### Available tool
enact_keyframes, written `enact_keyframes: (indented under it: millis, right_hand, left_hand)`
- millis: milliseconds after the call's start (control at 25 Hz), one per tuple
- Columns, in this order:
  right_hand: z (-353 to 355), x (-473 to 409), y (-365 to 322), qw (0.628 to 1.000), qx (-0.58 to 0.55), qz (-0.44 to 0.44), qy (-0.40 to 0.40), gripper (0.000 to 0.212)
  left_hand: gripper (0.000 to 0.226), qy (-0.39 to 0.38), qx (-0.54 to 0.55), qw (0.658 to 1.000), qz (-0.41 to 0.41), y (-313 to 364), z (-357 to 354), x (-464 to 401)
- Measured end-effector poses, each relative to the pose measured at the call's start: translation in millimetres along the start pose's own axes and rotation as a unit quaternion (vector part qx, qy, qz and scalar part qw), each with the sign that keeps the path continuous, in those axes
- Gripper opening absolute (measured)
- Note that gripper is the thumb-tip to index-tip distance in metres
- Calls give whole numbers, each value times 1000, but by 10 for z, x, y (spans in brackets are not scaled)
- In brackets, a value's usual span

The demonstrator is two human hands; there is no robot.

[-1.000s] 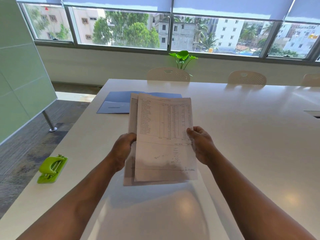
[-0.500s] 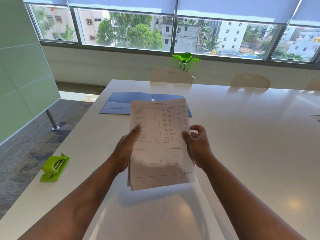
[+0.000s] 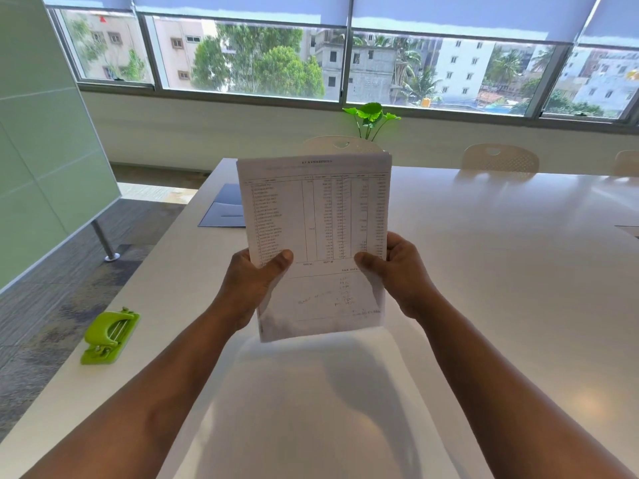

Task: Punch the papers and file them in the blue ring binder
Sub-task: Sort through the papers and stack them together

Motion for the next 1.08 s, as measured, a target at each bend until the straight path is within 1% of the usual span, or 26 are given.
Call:
enact_keyframes:
  millis: [80,160,200,320,440,520,720,880,1000,1080]
  right_hand:
    - [-1,-7,39,999,-34,4,8,22]
    - [0,-11,109,998,-62,-7,10,24]
    - [-4,0,156,998,-64,-17,9,26]
    - [-50,61,276,998,-50,-40,-5,30]
    - [-51,68,218,999,-41,-28,-11,29]
    - [-61,58,190,999,-38,-17,-18,28]
    - [-120,75,335,998,-34,-45,-19,31]
    - [-139,74,387,998,-43,-44,-29,32]
    - [-169,102,412,998,-33,-48,-30,35]
    - [-166,93,441,998,-37,-46,-34,36]
  left_hand:
    - [24,-10,7,1000,-26,46,12,-6]
    - [20,-4,1,999,-41,65,14,-3]
    - [21,-5,-7,999,-41,43,3,3]
    - [32,-31,-32,998,-34,-67,-25,66]
    - [30,-38,-41,998,-42,-61,10,18]
    - [37,-46,-40,997,-47,-62,25,-23]
    - [63,-63,-4,998,-32,-129,-6,37]
    - [55,-53,6,998,-29,-189,-7,27]
    - [47,-38,-2,999,-28,-253,-22,62]
    - [43,-42,-9,999,-27,-285,-12,60]
Point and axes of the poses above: each hand's wrist, its own x-axis away from the middle knuckle, its own z-axis out of the back of the hand, y = z × x, the point moved 3 cm from there along -x, towards the middle knuckle, and after that the axes turned 7 degrees about -z, right-handed, at the moved point
